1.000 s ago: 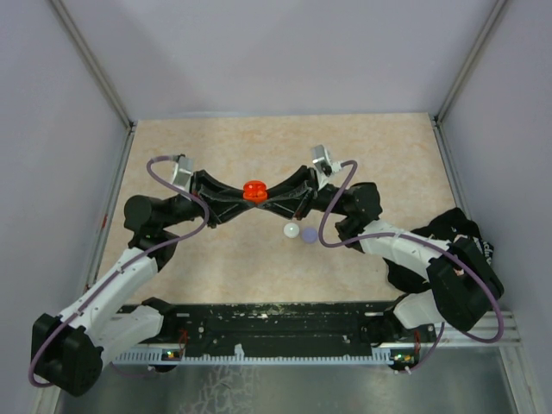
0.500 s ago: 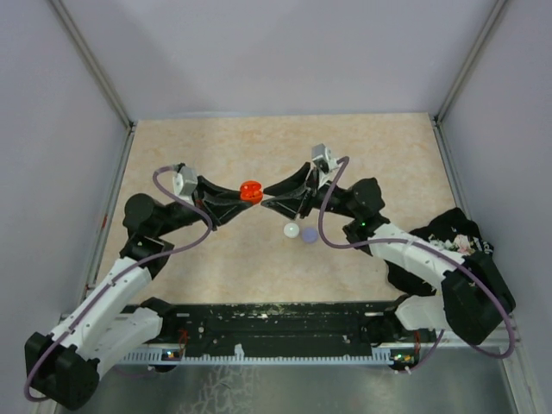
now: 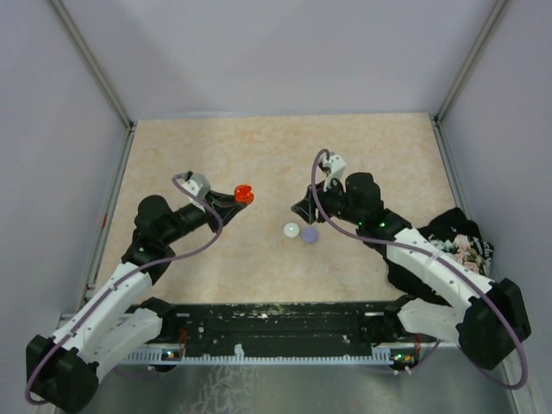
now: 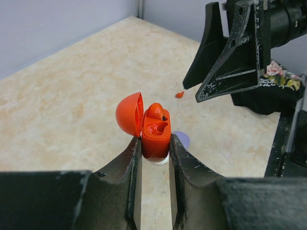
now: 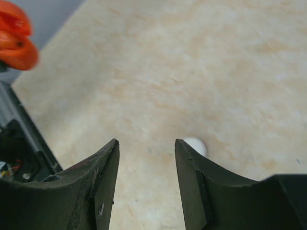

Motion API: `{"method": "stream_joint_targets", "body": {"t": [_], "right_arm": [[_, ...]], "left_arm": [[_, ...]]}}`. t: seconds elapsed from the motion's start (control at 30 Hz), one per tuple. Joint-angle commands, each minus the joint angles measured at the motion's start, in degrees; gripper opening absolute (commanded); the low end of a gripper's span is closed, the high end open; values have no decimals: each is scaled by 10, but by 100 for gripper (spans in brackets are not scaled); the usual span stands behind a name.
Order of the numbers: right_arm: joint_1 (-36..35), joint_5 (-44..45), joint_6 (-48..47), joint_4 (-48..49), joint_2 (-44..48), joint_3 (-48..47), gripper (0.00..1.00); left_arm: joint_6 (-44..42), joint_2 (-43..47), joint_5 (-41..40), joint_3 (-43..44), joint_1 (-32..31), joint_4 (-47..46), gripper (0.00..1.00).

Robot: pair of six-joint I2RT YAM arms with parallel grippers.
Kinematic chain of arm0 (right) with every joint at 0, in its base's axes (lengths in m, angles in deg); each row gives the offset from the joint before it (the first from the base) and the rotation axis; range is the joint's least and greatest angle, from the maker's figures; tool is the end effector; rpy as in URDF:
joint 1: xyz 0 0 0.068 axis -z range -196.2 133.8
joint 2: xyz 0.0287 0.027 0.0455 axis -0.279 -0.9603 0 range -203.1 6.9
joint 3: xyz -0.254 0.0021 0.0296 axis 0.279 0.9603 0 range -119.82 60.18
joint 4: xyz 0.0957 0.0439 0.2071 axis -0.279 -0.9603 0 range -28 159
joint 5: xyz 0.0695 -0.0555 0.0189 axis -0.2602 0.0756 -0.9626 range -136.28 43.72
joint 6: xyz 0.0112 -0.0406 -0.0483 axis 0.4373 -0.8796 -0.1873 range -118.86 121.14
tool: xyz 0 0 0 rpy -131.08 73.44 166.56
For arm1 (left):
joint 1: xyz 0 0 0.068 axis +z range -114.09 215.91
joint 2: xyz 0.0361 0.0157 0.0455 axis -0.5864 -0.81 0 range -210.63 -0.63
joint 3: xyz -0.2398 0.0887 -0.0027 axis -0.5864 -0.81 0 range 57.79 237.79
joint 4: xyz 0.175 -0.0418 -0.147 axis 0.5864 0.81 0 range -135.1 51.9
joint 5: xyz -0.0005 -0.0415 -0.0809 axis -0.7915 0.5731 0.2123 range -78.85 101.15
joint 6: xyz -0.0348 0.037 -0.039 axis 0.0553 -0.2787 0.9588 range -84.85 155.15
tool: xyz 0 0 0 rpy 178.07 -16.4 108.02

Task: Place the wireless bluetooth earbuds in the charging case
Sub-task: Pick up the earbud from the center of the board.

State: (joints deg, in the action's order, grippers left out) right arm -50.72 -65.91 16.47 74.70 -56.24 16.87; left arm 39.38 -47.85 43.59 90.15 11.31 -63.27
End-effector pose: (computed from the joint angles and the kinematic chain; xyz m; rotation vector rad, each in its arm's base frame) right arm 0.1942 0.1539 0.2876 -0.5650 1.8167 0.9154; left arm 0.1620 -0.1035 0.3042 0.7251 1.4041 -0.8237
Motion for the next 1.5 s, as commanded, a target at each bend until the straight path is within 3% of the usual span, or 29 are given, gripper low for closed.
{"method": "stream_joint_targets", "body": {"t": [0.0, 0.23, 0.4, 0.57, 1.0, 1.47], "right_arm": [[35, 107, -29, -171, -6, -49, 50], [115, 160, -61, -247, -67, -79, 50], [133, 275, -81, -299, -143, -130, 48], [142, 325, -78, -314, -220, -169, 43], [159, 337, -64, -318, -339, -205, 33], [163, 333, -70, -305, -371, -200, 28]], "left_arm": [[-41, 8, -38, -13, 2, 10, 0], [-86, 0, -57, -42, 2, -10, 1], [-94, -1, -93, -65, 2, -26, 3], [-94, 1, -110, -68, 2, -16, 0], [-97, -8, -79, -66, 2, -15, 0], [-103, -11, -63, -63, 2, -12, 0]]}}
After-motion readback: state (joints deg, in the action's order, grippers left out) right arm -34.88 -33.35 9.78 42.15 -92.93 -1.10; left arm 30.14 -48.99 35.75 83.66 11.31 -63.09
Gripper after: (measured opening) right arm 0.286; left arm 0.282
